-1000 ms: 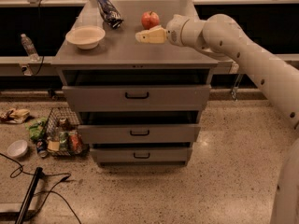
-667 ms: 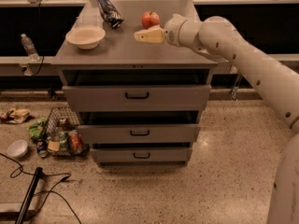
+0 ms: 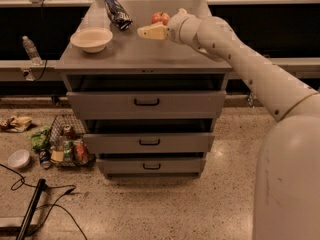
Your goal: Place apple into paper bowl
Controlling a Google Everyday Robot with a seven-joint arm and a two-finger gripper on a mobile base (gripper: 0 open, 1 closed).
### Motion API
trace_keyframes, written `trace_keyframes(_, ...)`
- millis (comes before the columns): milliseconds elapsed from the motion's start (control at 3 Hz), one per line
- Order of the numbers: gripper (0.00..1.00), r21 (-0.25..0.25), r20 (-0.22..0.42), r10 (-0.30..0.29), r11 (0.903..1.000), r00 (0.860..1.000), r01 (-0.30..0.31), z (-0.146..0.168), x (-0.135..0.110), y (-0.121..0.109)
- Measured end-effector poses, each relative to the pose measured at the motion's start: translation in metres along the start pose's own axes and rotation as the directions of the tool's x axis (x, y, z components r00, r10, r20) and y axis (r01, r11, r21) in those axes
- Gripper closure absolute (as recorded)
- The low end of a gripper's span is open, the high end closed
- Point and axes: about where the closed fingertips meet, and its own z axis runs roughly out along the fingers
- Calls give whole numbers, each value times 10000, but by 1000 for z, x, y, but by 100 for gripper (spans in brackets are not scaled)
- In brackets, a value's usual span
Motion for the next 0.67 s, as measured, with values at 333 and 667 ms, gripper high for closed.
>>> trace_keyframes(333,0,120,-135,137,9998,9998,-135,32,1,-10)
trace_keyframes(667,0,592,-371,387,9976,9986,-365,56,5,-22)
